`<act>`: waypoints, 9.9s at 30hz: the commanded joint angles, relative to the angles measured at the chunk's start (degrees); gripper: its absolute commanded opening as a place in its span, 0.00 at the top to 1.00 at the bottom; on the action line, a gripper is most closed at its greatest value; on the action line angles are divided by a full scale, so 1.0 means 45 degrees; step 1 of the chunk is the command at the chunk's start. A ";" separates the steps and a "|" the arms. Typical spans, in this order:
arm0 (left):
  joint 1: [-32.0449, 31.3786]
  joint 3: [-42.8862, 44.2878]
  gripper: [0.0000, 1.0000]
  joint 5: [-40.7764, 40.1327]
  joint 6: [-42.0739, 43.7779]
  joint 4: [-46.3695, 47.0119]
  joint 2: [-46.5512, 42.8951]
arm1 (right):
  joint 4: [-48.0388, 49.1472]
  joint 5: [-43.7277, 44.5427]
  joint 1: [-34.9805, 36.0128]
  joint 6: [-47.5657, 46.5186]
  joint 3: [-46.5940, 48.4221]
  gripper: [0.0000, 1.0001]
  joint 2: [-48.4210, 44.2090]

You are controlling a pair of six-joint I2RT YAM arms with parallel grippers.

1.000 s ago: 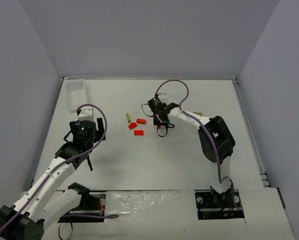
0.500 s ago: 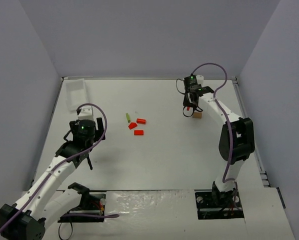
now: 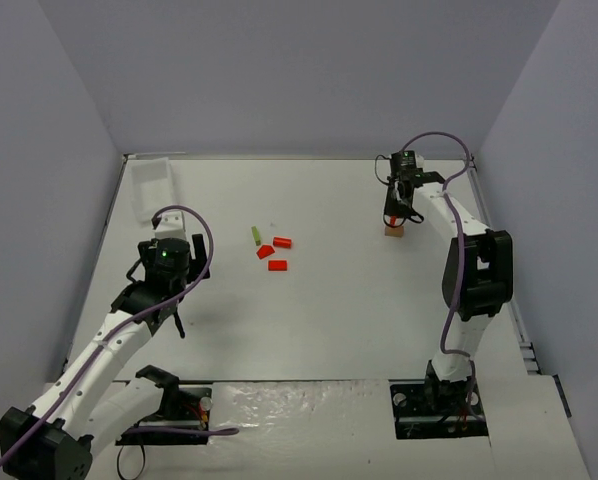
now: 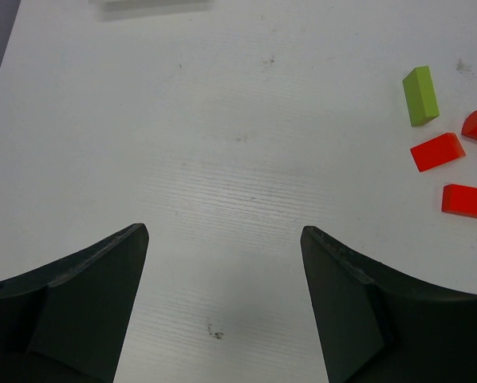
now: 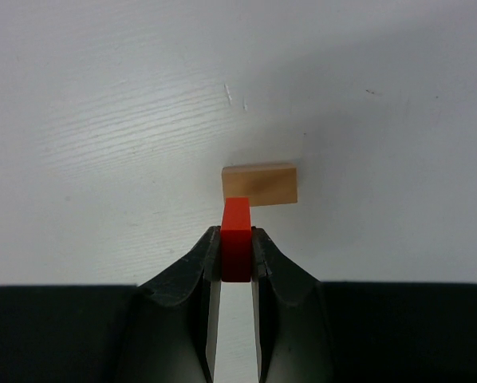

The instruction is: Build the wood block tower

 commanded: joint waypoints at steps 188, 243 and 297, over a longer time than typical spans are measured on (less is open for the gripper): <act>0.0366 0.0304 0.25 0.0542 0.0278 0.1031 0.0062 | 0.1521 -0.0542 -0.0244 -0.1164 -0.1083 1.00 -0.0284; 0.0366 0.0285 0.25 0.0581 0.0278 0.1070 -0.0036 | 0.1557 -0.0159 -0.0111 -0.0745 -0.0614 1.00 -0.0280; 0.0385 0.0285 0.25 0.0620 0.0298 0.1088 -0.0095 | 0.2029 -0.0526 -0.0092 -0.1001 -0.0861 1.00 0.0261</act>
